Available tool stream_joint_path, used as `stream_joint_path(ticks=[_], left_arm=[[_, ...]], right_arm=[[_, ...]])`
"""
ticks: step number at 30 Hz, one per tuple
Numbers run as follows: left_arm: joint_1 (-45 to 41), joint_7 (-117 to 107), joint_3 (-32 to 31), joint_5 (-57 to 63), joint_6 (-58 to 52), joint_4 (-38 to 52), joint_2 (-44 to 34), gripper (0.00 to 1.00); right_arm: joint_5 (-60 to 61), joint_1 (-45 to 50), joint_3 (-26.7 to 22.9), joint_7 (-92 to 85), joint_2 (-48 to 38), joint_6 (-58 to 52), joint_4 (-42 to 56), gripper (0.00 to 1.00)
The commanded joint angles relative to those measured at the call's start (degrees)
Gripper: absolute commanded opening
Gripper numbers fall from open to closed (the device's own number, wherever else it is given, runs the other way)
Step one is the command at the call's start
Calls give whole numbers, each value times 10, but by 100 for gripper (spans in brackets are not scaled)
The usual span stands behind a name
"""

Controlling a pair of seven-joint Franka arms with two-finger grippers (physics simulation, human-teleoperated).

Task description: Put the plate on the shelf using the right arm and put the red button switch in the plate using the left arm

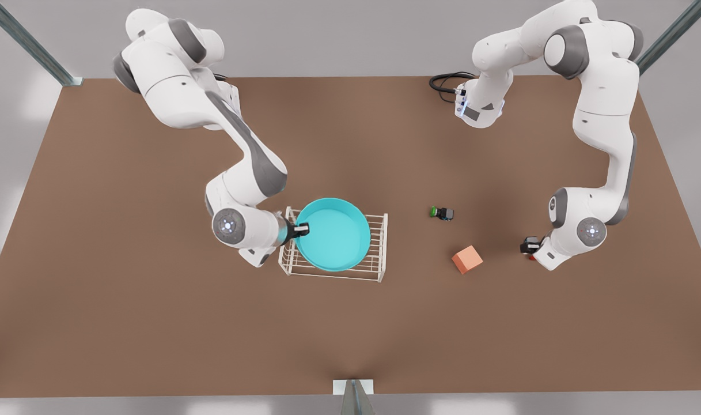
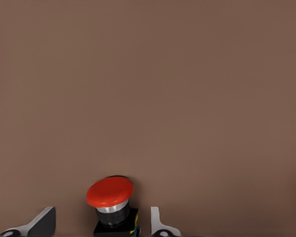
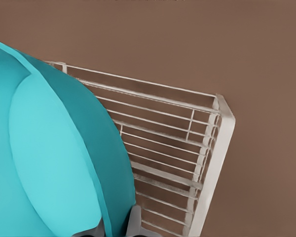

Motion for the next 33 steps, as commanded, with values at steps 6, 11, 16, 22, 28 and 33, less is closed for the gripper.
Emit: stream_joint_path(ticks=[6, 11, 16, 22, 28, 33], left_arm=[[-4, -4, 0, 2, 7, 0, 6, 87], [-4, -4, 0, 2, 6, 0, 7, 61], [-4, -4, 0, 3, 0, -3, 1, 54], [-4, -4, 0, 2, -2, -3, -3, 54], [-4, -4, 0, 2, -2, -3, -3, 61], [-4, -5, 0, 2, -1, -9, -3, 67]], right_arm=[[-43, 10, 4, 317, -32, -28, -30, 21], [-43, 10, 3, 323, -38, -43, -30, 100], [-42, -7, 0, 304, -63, -47, -26, 100], [-124, -179, -3, -104, -145, -178, -23, 100], [-205, -268, -3, -233, -109, -125, -24, 100], [-196, -271, -3, -233, -108, -127, -25, 100]])
